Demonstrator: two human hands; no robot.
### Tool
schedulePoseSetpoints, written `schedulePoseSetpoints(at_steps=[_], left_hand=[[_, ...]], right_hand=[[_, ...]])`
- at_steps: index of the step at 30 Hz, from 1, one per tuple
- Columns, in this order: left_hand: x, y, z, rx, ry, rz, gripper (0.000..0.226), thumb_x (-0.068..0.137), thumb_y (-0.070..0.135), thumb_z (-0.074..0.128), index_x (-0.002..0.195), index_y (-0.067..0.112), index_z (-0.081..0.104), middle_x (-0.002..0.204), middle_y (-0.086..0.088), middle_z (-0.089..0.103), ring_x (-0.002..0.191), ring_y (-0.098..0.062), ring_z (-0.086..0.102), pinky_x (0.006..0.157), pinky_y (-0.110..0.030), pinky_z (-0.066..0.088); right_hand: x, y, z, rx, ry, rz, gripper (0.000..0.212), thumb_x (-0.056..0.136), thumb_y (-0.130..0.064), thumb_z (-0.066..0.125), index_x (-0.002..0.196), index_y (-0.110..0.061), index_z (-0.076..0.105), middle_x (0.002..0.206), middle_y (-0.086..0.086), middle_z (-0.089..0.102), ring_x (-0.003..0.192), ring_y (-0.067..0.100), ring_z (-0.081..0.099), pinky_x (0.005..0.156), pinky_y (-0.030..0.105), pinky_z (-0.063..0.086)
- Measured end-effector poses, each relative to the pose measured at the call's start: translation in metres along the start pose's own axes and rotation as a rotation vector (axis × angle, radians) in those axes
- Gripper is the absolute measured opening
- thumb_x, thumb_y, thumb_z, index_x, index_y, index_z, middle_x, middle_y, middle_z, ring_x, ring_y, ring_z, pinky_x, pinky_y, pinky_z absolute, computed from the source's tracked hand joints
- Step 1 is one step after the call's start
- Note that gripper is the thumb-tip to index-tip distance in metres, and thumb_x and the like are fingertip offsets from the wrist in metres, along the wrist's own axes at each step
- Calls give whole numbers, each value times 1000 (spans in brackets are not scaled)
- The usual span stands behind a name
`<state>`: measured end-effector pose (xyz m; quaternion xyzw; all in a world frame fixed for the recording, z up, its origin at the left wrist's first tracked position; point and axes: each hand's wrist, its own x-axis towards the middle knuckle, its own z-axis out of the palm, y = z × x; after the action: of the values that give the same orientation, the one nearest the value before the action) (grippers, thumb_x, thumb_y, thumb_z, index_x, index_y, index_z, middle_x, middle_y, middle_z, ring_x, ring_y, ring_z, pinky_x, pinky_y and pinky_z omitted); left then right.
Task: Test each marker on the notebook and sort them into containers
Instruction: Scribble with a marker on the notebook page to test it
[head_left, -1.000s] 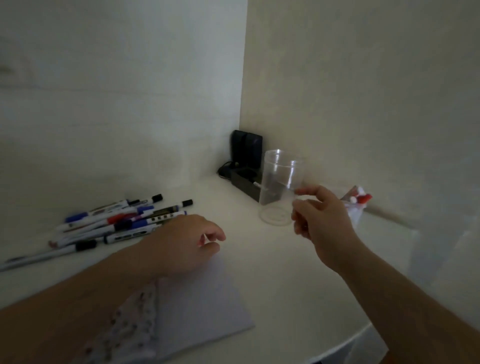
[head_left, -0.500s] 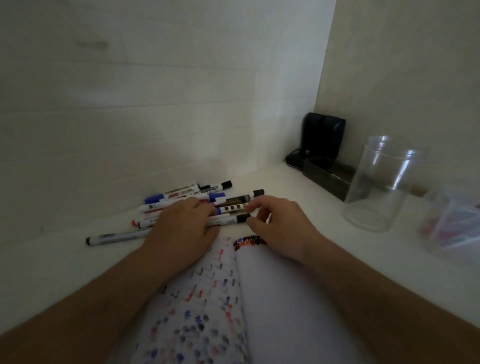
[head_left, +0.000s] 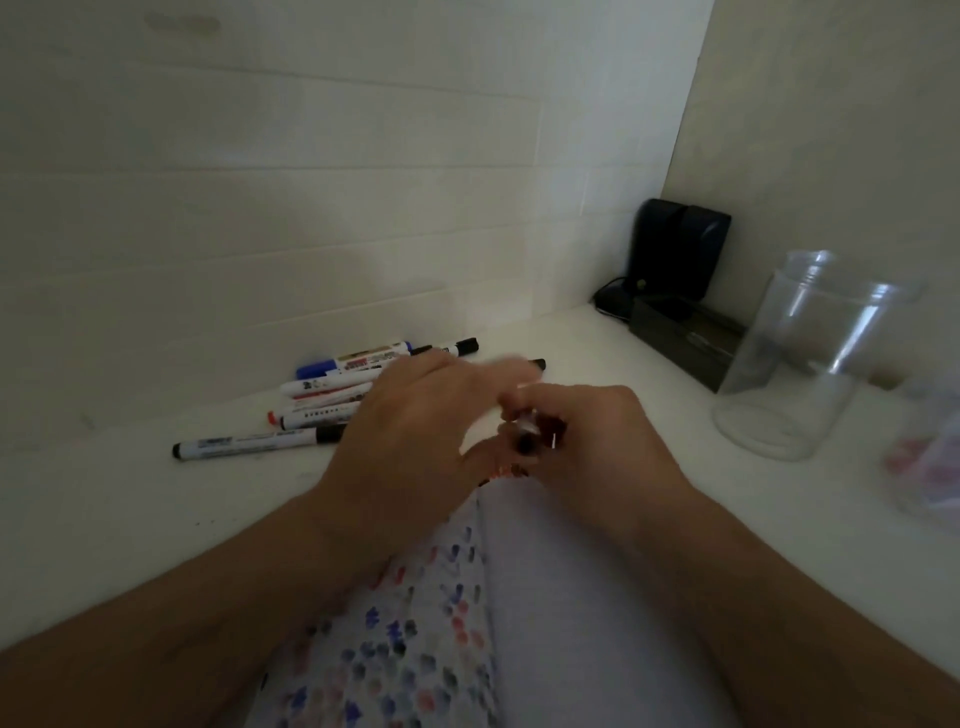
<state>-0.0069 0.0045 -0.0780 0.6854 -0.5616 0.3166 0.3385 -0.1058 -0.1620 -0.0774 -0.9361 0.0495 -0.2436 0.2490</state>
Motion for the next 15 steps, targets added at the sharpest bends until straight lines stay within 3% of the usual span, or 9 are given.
schedulePoseSetpoints(at_steps=[1,3,6,9,11,15], left_hand=[[0,4,-1,-151,-24,-120,51,87,51,70,131,30,54,116,17,63,103,-3,58,91,-26,46],[-1,5,-1,-257,-102,-258,55,88,63,61,133,34,46,119,22,54,109,3,52,90,-15,40],[-4,0,5,-136,-262,-193,51,97,63,45,135,30,50,120,18,55,108,3,49,90,-18,39],[-6,2,12,-66,-306,-170,38,101,49,45,127,24,57,104,15,61,92,-1,51,77,-16,42],[-8,4,15,-54,-352,-202,29,105,38,45,125,22,57,98,16,55,83,-3,48,72,-15,42],[-6,6,13,-89,-404,-195,42,104,44,29,119,19,59,91,19,49,68,11,44,76,-2,38]], right_hand=[[-2,-1,-2,132,17,29,7,92,-34,73,97,-33,77,84,-8,74,75,6,68,68,25,54],[-5,-8,-9,569,-53,143,16,98,-26,65,88,-19,75,76,0,71,64,9,64,57,25,47],[-7,-21,-11,1060,-153,304,13,105,-16,51,96,-9,58,67,9,61,53,14,54,45,22,40],[-4,-25,-4,1081,-46,366,16,105,-18,53,92,-12,46,63,6,54,46,9,48,41,19,37],[-2,-23,0,1022,19,339,19,105,-19,54,89,-11,46,59,5,49,44,9,44,40,20,34],[-1,-19,3,1064,6,317,8,102,-10,53,95,-11,49,56,8,42,41,11,36,39,20,30]])
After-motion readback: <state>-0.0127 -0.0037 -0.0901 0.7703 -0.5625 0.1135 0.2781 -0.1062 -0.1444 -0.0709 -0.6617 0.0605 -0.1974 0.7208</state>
